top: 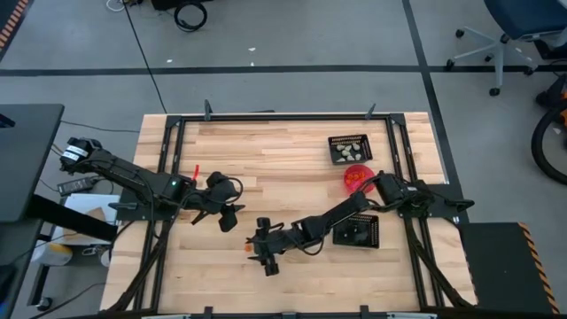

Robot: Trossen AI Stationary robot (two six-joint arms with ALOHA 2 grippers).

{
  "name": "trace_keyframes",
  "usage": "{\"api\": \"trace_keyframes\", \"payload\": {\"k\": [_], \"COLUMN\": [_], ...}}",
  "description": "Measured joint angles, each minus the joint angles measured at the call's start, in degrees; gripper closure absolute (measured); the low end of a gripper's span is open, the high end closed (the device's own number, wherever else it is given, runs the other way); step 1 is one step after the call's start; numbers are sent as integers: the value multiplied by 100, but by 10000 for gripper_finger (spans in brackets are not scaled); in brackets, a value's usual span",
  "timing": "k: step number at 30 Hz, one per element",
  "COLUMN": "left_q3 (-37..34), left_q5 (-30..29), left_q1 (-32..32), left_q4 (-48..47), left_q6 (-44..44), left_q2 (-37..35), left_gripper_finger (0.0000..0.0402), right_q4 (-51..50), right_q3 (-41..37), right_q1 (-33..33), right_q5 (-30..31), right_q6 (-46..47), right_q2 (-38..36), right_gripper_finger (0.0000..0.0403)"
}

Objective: Sort Halloween decoration
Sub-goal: Put the orange pumpkin toy into the pink bowl

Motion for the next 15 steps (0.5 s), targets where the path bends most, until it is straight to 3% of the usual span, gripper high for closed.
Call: {"api": "trace_keyframes", "payload": {"k": [5, 15], "left_q3": [0, 2], "left_q5": [0, -9], "left_q1": [0, 0], "left_q4": [-42, -47], "left_q6": [-1, -2], "left_q2": [2, 2], "left_gripper_finger": [209, 209], "right_q4": [636, 783], "right_q3": [19, 19], "right_q1": [-42, -212], "right_q5": [-17, -165], "right_q6": [-147, -42], "right_q2": [294, 612], "right_gripper_finger": [172, 195]}}
